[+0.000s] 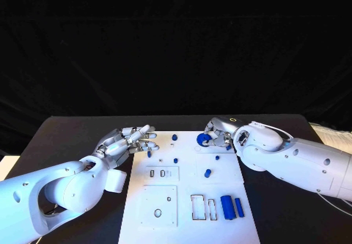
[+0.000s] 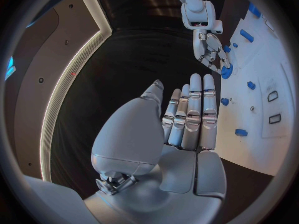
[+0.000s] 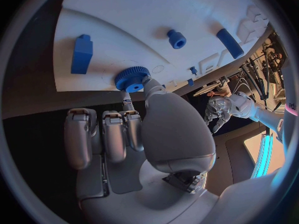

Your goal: Assemble the parts on the task board

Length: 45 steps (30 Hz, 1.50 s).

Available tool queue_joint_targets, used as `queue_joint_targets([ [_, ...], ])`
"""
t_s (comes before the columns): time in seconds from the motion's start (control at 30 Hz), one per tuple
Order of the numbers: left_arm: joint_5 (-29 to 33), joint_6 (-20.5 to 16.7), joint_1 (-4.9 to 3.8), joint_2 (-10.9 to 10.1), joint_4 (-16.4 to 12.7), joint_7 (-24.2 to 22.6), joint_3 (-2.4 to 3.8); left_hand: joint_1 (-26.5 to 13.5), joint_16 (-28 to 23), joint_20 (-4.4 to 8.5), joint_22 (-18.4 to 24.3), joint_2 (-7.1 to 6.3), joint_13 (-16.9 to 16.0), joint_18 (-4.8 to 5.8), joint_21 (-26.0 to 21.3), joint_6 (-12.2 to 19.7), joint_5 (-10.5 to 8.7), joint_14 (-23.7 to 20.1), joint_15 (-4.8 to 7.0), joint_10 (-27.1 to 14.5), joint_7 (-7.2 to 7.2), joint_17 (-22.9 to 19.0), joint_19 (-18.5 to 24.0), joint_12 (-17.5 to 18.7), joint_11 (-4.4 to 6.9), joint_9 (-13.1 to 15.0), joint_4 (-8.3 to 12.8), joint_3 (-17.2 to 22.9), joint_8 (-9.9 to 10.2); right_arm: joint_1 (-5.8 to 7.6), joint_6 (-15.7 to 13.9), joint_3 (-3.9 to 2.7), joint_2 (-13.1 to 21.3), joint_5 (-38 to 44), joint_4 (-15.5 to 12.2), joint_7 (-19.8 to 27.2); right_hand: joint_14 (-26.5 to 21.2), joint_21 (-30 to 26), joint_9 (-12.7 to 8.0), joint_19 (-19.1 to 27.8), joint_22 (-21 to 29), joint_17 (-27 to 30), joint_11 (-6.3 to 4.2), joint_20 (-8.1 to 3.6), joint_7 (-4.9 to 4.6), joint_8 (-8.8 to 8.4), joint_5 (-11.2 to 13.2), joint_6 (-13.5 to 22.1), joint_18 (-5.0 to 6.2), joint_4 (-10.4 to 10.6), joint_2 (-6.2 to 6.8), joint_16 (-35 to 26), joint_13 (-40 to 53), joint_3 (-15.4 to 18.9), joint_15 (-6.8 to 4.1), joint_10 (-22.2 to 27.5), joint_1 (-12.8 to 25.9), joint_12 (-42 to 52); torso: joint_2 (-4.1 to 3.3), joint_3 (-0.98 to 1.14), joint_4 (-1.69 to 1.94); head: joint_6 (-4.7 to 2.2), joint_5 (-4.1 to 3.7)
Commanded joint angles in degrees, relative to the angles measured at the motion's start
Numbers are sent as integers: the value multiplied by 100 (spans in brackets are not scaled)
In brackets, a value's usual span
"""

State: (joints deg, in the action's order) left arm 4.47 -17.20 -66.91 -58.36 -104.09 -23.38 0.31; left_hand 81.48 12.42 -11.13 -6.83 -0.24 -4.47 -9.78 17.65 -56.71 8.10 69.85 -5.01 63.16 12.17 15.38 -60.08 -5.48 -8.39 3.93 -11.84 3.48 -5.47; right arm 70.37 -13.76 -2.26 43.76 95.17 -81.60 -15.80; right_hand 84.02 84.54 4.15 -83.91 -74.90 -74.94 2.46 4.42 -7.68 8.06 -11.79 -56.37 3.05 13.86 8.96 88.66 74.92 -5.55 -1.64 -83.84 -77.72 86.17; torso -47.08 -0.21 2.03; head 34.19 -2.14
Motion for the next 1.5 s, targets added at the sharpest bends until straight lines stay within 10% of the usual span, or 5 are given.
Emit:
queue_joint_targets([
  [0.03,10,114,-6,8,-6,-20,3,6,-24,0,7,-16,8,-63,-39,-17,-16,-23,2,7,3,6,-6,33,-16,-5,11,-10,25,-31,176,22,-10,-46,18,20,547,42,17,-121,-386,-1273,29,12,0,46,-55,1,-69,49,4,19,1194,-7,22,-430,65,-5,2,0,2,0,3],
  [0.5,10,119,-6,5,-7,-18,3,6,-24,0,7,-16,8,-63,-39,-17,-16,-23,2,7,3,6,-6,33,-16,-5,11,-10,25,-37,28,22,-22,317,-2,-154,563,91,163,-163,-492,-1348,-150,-113,202,343,615,-612,-88,-462,-483,55,1265,-713,-130,-473,-644,65,1,1,-3,6,1],
  [0.93,10,123,-6,11,-7,-15,3,5,-37,-3,12,-12,10,-64,-46,-16,-14,-27,0,4,5,16,-4,45,-18,-5,16,-12,33,-51,-664,21,-24,364,-351,-87,570,132,210,-203,-582,-1377,-180,-158,226,293,153,-675,-107,-601,-401,69,1297,-980,-159,-492,-335,90,0,1,4,-18,8],
  [1.5,10,132,-6,28,-6,-9,3,5,-37,-3,12,-12,10,-64,-46,-16,-14,-27,0,4,5,16,-4,45,-18,-5,16,-12,33,-41,-755,26,-468,450,-823,-288,563,156,203,-228,-638,-1346,-149,-143,187,197,131,-595,-119,-555,-316,53,1291,-1027,-137,-488,-93,74,-4,-6,6,-27,43],
])
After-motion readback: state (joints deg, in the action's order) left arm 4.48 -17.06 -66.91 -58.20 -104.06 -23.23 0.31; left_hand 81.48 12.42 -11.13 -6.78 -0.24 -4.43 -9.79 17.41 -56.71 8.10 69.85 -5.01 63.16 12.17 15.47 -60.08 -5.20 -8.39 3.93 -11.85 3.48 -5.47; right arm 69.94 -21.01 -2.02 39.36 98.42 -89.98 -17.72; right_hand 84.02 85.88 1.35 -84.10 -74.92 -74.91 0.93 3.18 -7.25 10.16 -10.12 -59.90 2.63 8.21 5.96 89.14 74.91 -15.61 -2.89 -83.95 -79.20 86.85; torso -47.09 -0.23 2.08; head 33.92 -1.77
